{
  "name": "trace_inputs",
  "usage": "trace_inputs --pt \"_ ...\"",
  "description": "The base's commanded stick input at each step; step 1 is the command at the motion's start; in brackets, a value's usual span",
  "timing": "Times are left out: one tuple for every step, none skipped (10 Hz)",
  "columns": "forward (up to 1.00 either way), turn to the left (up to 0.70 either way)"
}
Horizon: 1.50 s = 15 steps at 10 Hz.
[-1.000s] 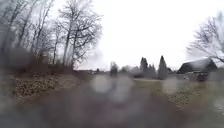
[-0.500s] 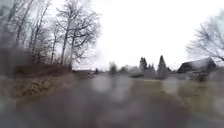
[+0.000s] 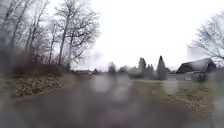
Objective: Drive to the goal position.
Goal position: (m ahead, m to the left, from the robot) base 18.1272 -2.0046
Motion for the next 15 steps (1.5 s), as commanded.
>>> trace_inputs --pt "1.0 0.4" --pt "1.0 0.4" --pt "1.0 0.4" --pt "1.0 0.4" --pt "1.0 0.17" --pt "1.0 0.0" --pt "1.0 0.0" --pt "1.0 0.0" --pt "1.0 0.0" --pt "1.0 0.0" --pt "1.0 0.0" --pt "1.0 0.0" --pt "1.0 0.0" --pt "1.0 0.0" --pt "1.0 0.0"
